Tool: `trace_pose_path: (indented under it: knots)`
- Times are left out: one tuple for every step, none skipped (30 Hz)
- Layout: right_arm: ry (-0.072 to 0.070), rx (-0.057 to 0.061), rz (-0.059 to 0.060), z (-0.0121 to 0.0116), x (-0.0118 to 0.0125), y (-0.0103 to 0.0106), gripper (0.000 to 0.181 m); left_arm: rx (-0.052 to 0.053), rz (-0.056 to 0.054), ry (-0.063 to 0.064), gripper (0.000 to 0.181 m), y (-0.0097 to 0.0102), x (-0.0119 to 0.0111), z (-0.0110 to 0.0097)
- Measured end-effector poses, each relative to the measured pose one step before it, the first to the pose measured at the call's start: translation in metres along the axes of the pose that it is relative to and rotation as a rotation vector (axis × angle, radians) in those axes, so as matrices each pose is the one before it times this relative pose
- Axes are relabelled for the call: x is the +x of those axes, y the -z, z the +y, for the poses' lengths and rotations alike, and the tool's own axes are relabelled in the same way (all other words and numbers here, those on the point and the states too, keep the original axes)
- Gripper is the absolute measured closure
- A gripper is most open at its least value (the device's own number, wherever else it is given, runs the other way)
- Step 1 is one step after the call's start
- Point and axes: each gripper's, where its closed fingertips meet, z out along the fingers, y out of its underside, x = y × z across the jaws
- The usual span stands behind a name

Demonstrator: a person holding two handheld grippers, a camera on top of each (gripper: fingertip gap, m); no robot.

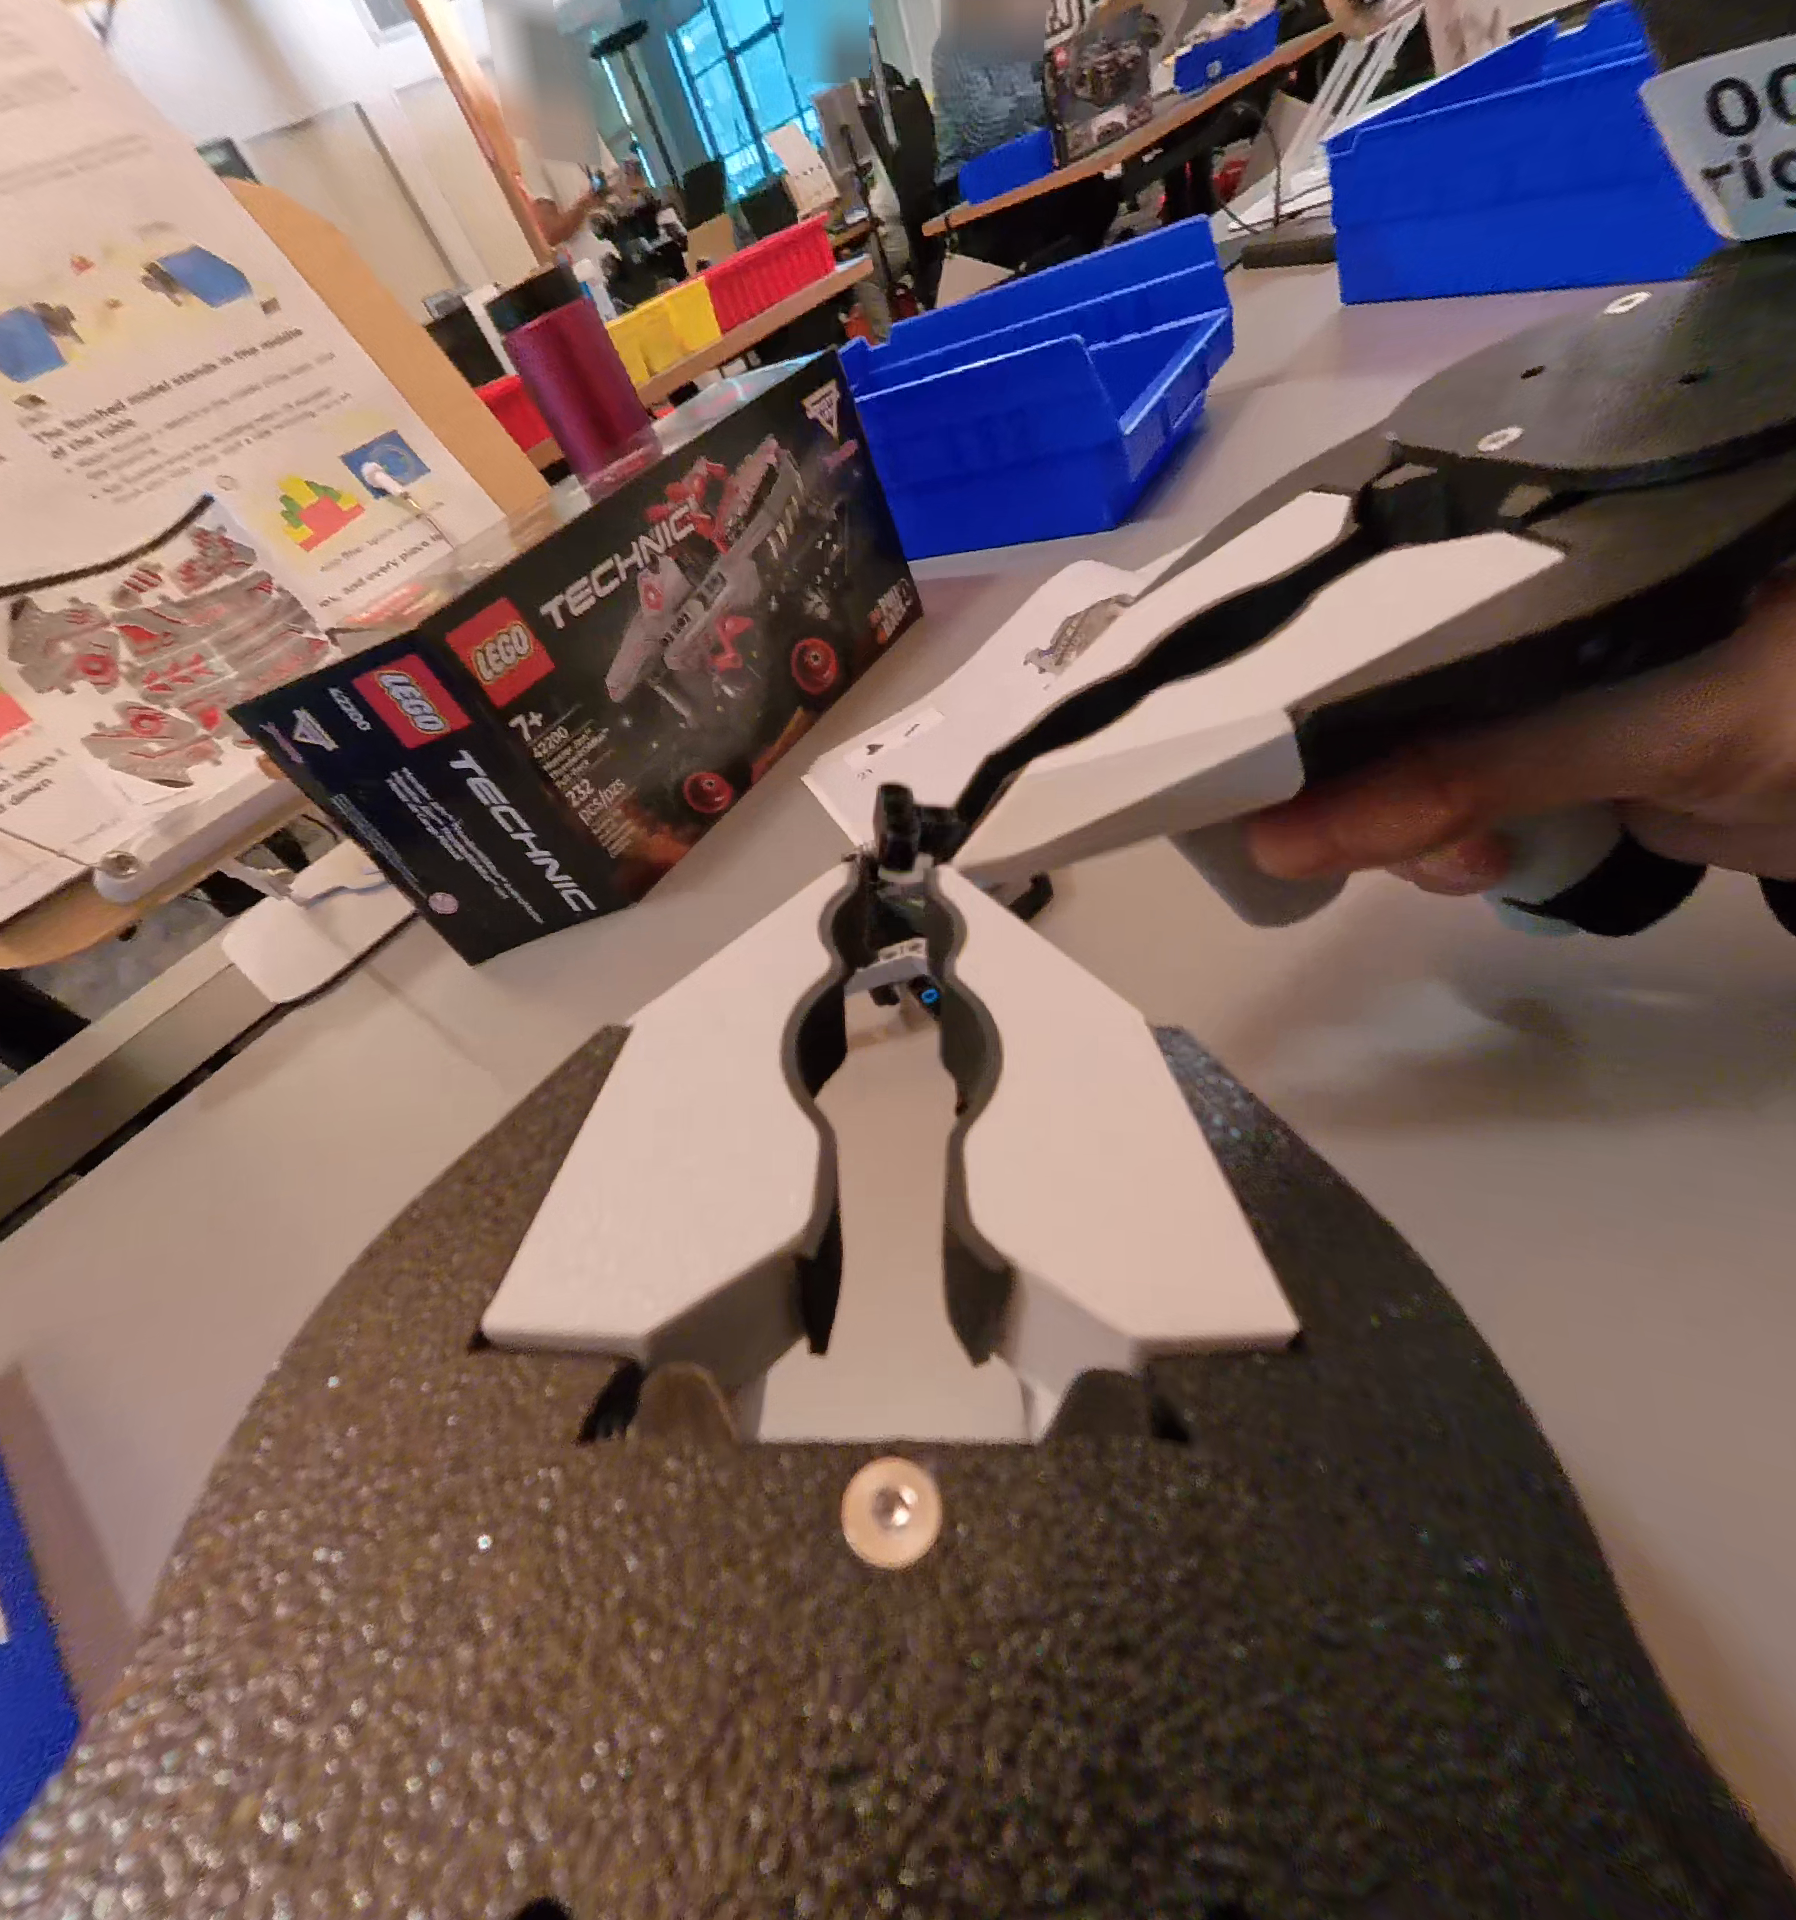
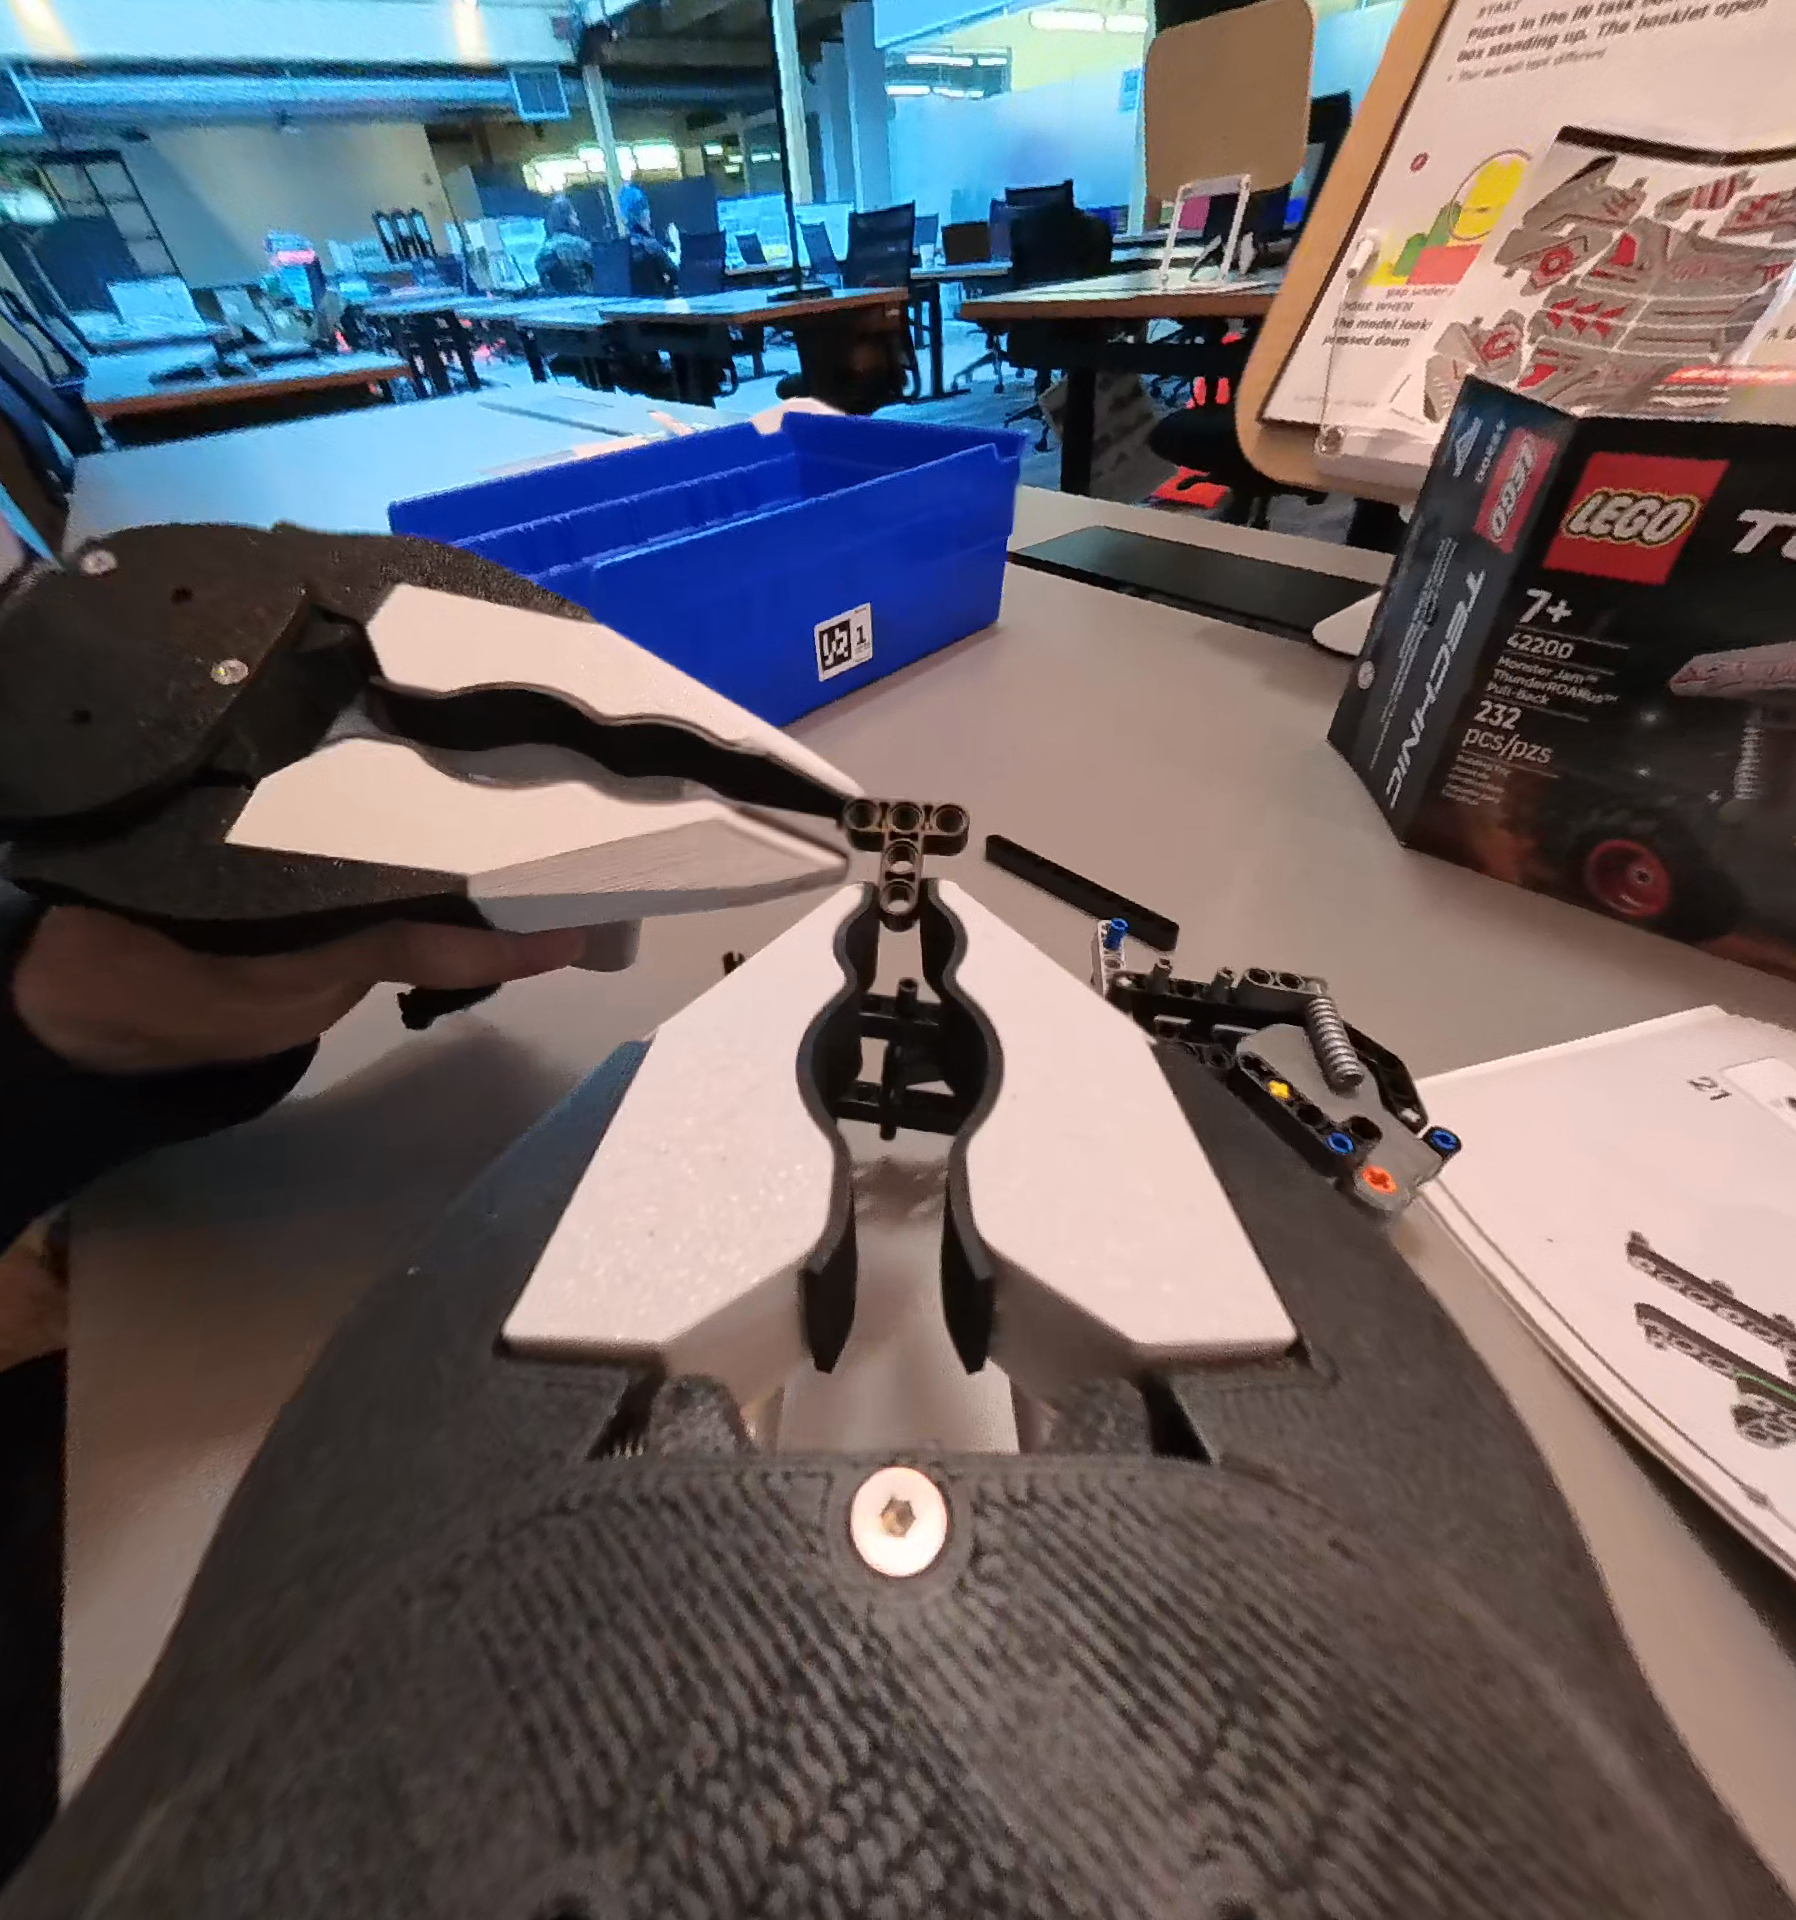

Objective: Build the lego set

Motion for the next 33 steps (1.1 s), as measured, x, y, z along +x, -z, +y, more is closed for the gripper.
trace_pose_path:
  knots:
    - [-0.0273, 0.0159, 0.0022, -0.00151, 0.00439, 0.00227, 0.176, -0.0084, 0.0047, 0.0078, 0.167, 0.00121, -0.00179, 0.00172]
    - [-0.0191, 0.0003, 0.0067, 0.001, 0.00535, 0.00252, 0.176, -0.0153, -0.0108, 0.0037, 0.16, 0.00242, -0.00451, 0.00237]
    - [-0.01, -0.0077, -0.0009, 0.00191, 0.00337, 0.00235, 0.176, -0.0111, -0.0126, -0.0023, 0.153, 0.00299, -0.00472, 0.00185]
    - [-0.0064, 0.0081, -0.0091, -0.00058, 0.00024, 0.00233, 0.176, -0.0082, 0.0, -0.0032, 0.15, 0.00322, -0.00218, 0.00215]
    - [-0.0148, 0.0013, -0.0063, 0.0, -0.00111, 0.00152, 0.176, -0.009, 0.0131, 0.0035, 0.148, 0.00318, 0.00128, 0.00325]
    - [-0.0107, -0.016, -0.0139, 0.00224, -0.00313, 0.00013, 0.176, -0.0103, 0.0212, 0.0167, 0.147, 0.00266, 0.00421, 0.0046]
    - [0.0038, -0.0079, -0.0079, 0.0013, -0.0028, -0.00043, 0.176, -0.0108, 0.0303, 0.0236, 0.145, 0.00182, 0.00704, 0.00536]
    - [0.0146, -0.0158, -0.0064, 0.00185, -0.0025, -0.00074, 0.176, -0.0154, 0.024, 0.0214, 0.142, 0.00051, 0.0068, 0.0061]
    - [0.019, -0.0341, 0.0039, 0.00405, -0.00033, -0.00105, 0.176, -0.0242, 0.0027, 0.011, 0.141, -0.00096, 0.00338, 0.00699]
    - [0.0182, -0.0403, 0.0104, 0.00455, 0.00095, -0.00118, 0.176, -0.0311, -0.0106, -0.001, 0.14, -0.00236, 0.00035, 0.00713]
    - [0.0123, -0.0358, 0.0075, 0.00396, 0.00079, -0.00154, 0.177, -0.0382, -0.0112, 0.0037, 0.135, -0.00424, -0.0005, 0.00704]
    - [-0.0017, -0.027, -0.0026, 0.00291, -0.0007, -0.00181, 0.177, -0.0415, -0.0051, 0.0206, 0.131, -0.0055, -0.00012, 0.00609]
    - [-0.0136, -0.0182, -0.0122, 0.00164, -0.0018, -0.00186, 0.176, -0.0314, 0.0065, 0.0236, 0.13, -0.00566, 0.00137, 0.00366]
    - [-0.0076, -0.0106, -0.0031, 0.00112, -0.00048, -0.0014, 0.176, -0.0118, 0.0109, 0.0162, 0.129, -0.0053, 0.00181, 0.00043]
    - [0.006, -0.0135, -0.0041, 0.00189, -0.00059, -0.00102, 0.176, 0.0003, 0.0114, 0.0039, 0.13, -0.00433, 0.00212, -0.00154]
    - [0.0084, -0.0114, -0.0068, 0.00121, -0.00089, -0.00043, 0.176, 0.0009, 0.0042, -0.005, 0.132, -0.00314, 0.00119, -0.00192]
    - [-0.0031, -0.0019, 0.0075, -0.00092, 0.0012, -0.00004, 0.176, 0.0026, -0.0058, -0.0082, 0.138, -0.00238, -0.00031, -0.00185]
    - [-0.0047, -0.011, -0.0023, -0.00045, -0.00039, -0.00039, 0.176, 0.0038, -0.0108, -0.0067, 0.146, -0.00183, -0.00118, -0.00141]
    - [-0.0025, -0.0353, -0.0055, 0.00261, -0.001, -0.00139, 0.176, 0.0023, -0.0058, -0.0034, 0.155, -0.00143, -0.00058, -0.00074]
    - [0.006, -0.0317, 0.0107, 0.00237, 0.00055, -0.00183, 0.176, 0.0, -0.009, 0.0023, 0.166, -0.00082, -0.00112, -0.00042]
    - [0.0092, -0.0175, 0.026, 0.00117, 0.00186, -0.00157, 0.176, 0.0098, -0.0103, 0.0008, 0.174, 0.00004, -0.00088, -0.00159]
    - [0.0034, -0.0205, 0.0204, 0.0021, 0.00111, -0.0016, 0.176, 0.0152, -0.0157, -0.002, 0.175, 0.00061, -0.0014, -0.00224]
    - [-0.0083, -0.0014, 0.0176, -0.00033, 0.00101, -0.00087, 0.176, 0.0061, -0.0079, -0.0076, 0.175, 0.00051, -0.00005, -0.00081]
    - [-0.0144, 0.0109, 0.0078, -0.00175, 0.0, -0.00033, 0.177, 0.0, -0.005, -0.0101, 0.175, 0.00005, 0.00047, -0.00002]
    - [-0.012, 0.0018, -0.0052, 0.00013, -0.00172, -0.00071, 0.177, 0.0007, -0.0076, -0.0086, 0.175, -0.00008, -0.00003, 0.00001]
    - [-0.0126, 0.0007, 0.0034, 0.00073, -0.00039, -0.00041, 0.177, 0.0001, -0.0072, -0.0071, 0.175, 0.00007, -0.00013, -0.00003]
    - [-0.0065, 0.0049, 0.0119, 0.00065, 0.00064, 0.00102, 0.176, 0.0032, -0.0034, -0.0071, 0.175, 0.00011, 0.00038, -0.00035]
    - [-0.0034, -0.0063, 0.0065, 0.00241, 0.00017, 0.00246, 0.176, 0.0002, -0.0018, -0.0092, 0.175, -0.00014, 0.00059, -0.00009]
    - [-0.0097, -0.01, 0.0057, 0.00372, 0.00066, 0.00361, 0.176, -0.0071, -0.0069, -0.011, 0.175, -0.00053, 0.00028, 0.0008]
    - [-0.0065, -0.0247, 0.014, 0.00748, 0.00293, 0.00357, 0.176, -0.003, -0.0037, -0.0095, 0.175, -0.00028, 0.00047, 0.00033]
    - [0.0004, -0.0294, 0.0019, 0.00956, 0.00145, 0.00313, 0.176, 0.0011, -0.0011, -0.0051, 0.175, -0.00002, 0.00042, -0.00022]
    - [-0.0138, -0.0276, 0.006, 0.01054, 0.00185, 0.00268, 0.176, 0.0, 0.0011, 0.0001, 0.175, 0.00005, 0.00008, 0.00005]
    - [-0.0145, -0.0372, -0.0013, 0.0124, 0.0005, 0.00155, 0.176, -0.0019, 0.0032, 0.0053, 0.175, -0.00009, -0.00007, 0.00035]
